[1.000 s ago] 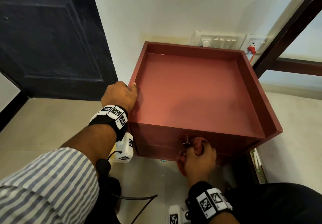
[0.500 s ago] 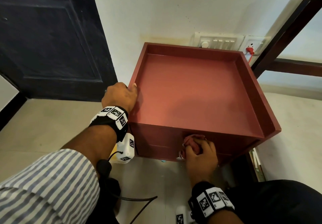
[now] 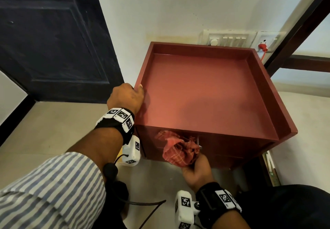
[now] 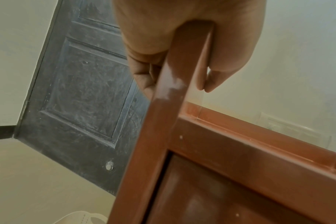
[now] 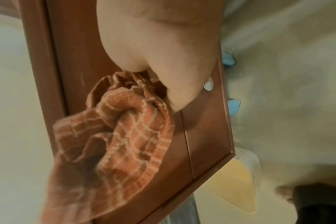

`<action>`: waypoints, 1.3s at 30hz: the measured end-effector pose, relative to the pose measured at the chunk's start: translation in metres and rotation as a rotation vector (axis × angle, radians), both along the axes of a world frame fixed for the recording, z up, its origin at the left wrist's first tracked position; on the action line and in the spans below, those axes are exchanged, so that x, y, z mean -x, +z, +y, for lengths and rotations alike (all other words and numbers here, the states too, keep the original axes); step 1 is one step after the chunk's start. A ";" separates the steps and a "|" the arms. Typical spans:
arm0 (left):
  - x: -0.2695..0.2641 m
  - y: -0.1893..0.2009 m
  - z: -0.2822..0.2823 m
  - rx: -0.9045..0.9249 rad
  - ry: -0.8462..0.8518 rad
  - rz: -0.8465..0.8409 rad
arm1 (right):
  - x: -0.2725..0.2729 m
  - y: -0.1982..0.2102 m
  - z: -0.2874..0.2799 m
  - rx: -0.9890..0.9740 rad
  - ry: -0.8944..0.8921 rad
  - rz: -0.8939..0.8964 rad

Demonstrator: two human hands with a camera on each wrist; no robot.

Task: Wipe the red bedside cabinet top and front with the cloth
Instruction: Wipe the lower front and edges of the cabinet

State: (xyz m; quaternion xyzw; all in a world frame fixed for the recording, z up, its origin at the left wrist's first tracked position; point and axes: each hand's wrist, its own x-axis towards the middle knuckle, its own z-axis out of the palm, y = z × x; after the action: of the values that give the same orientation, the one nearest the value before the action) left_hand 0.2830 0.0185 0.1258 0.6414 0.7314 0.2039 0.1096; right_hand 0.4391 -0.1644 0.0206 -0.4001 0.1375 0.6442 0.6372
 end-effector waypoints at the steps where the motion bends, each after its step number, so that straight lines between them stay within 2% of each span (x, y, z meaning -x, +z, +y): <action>1: 0.000 0.000 0.000 0.002 -0.001 0.001 | 0.001 0.002 0.002 0.018 -0.004 -0.019; 7: 0.000 0.000 0.000 -0.008 -0.001 -0.028 | -0.004 0.013 0.006 0.061 -0.058 -0.128; 9: 0.000 -0.001 0.000 -0.009 0.000 -0.026 | -0.008 0.020 0.004 0.084 -0.041 -0.276; 10: 0.000 0.000 0.000 -0.009 0.000 -0.026 | -0.014 0.020 0.002 0.134 -0.060 -0.400; 12: 0.000 0.000 -0.001 -0.009 0.001 -0.031 | -0.028 0.014 -0.006 0.257 -0.097 -0.766; 14: 0.001 0.000 -0.001 -0.008 -0.001 -0.038 | -0.037 0.011 -0.014 0.317 0.032 -1.107; 16: 0.001 0.000 -0.001 -0.007 0.001 -0.046 | -0.040 0.014 -0.020 0.364 0.128 -1.324; 17: 0.002 -0.001 -0.001 -0.009 0.001 -0.046 | -0.039 0.015 -0.022 0.363 0.133 -1.371; 20: 0.001 -0.001 -0.001 -0.010 -0.004 -0.047 | -0.039 0.014 -0.020 0.381 0.102 -1.367; 25: 0.001 -0.002 0.000 -0.003 -0.010 -0.042 | -0.037 0.003 -0.016 0.419 0.015 -1.245; 31: 0.001 -0.003 0.001 0.000 0.002 -0.042 | -0.034 -0.011 -0.008 0.453 -0.099 -1.020; 39: 0.000 0.001 -0.008 -0.036 0.014 0.010 | -0.049 -0.040 -0.006 0.530 -0.112 -0.859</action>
State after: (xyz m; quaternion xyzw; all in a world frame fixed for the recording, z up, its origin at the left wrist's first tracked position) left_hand 0.2833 0.0108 0.1268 0.6391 0.7327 0.2146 0.0930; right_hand 0.4880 -0.1702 -0.0196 -0.7689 0.0432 0.3294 0.5462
